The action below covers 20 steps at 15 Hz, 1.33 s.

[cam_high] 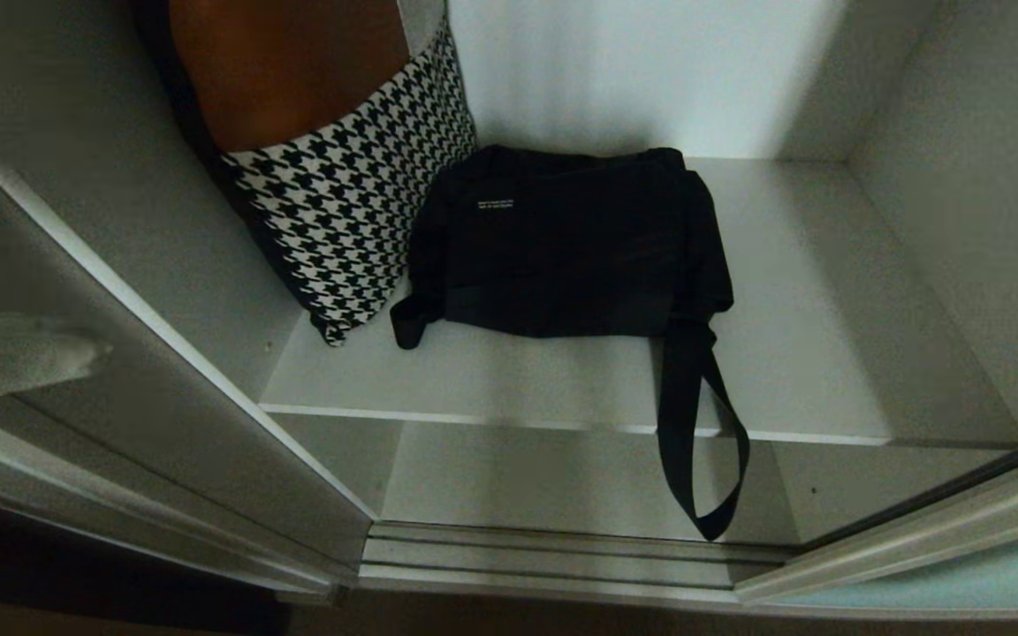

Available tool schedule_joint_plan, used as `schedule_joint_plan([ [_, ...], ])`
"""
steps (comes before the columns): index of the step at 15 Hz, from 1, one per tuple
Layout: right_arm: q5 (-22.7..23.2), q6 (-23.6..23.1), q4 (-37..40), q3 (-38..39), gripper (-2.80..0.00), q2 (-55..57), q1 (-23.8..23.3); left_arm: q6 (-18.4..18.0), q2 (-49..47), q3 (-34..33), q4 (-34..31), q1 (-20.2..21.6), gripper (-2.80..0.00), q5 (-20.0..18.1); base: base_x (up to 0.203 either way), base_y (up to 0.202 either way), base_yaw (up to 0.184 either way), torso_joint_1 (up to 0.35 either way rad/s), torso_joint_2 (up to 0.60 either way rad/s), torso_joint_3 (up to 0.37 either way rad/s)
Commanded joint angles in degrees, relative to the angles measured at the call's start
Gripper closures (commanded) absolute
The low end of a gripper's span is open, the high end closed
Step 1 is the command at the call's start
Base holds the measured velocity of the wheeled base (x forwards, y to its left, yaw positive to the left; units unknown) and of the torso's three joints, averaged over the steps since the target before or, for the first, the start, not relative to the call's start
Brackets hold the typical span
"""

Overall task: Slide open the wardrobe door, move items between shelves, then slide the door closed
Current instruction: Place the bag on the higher shelf

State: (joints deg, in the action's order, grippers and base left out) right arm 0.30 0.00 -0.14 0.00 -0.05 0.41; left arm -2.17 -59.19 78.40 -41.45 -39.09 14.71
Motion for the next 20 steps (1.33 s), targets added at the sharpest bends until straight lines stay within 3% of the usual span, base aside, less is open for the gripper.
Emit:
schedule_joint_plan([
  [1, 0.05, 0.0, -0.04, 0.0, 0.0, -0.04, 0.02, -0.65, 7.88, -5.17, -0.43, 5.51, 0.0, 0.13, 0.0, 0.0, 0.0, 0.0, 0.0, 0.0],
  [3, 0.05, 0.0, -0.04, 0.0, 0.0, -0.04, 0.02, -1.23, 12.26, -8.98, -0.37, 12.33, 0.0, -0.22, 0.0, 0.0, 0.0, 0.0, 0.0, 0.0],
  [7, 0.05, 0.0, -0.04, 0.0, 0.0, -0.04, 0.02, -2.12, 22.58, -15.24, -0.06, 29.05, 0.0, -8.02, 0.0, 0.0, 0.0, 0.0, 0.0, 0.0],
  [9, 0.05, 0.0, -0.04, 0.0, 0.0, -0.04, 0.02, -1.87, 30.05, -24.91, 4.09, 33.52, 0.0, -9.6, 0.0, 0.0, 0.0, 0.0, 0.0, 0.0],
  [13, 0.05, 0.0, -0.04, 0.0, 0.0, -0.04, 0.02, 0.0, 43.86, -46.28, 15.8, 36.97, 0.0, -10.82, 0.0, 0.0, 0.0, 0.0, 0.0, 0.0],
  [16, 0.05, 0.0, -0.04, 0.0, 0.0, -0.04, 0.02, 0.44, 48.6, -58.71, 22.68, 38.06, 0.0, -11.31, 0.0, 0.0, 0.0, 0.0, 0.0, 0.0],
  [20, 0.05, 0.0, -0.04, 0.0, 0.0, -0.04, 0.02, -4.06, 59.27, -73.9, 34.9, 38.88, 0.0, -16.97, 0.0, 0.0, 0.0, 0.0, 0.0, 0.0],
])
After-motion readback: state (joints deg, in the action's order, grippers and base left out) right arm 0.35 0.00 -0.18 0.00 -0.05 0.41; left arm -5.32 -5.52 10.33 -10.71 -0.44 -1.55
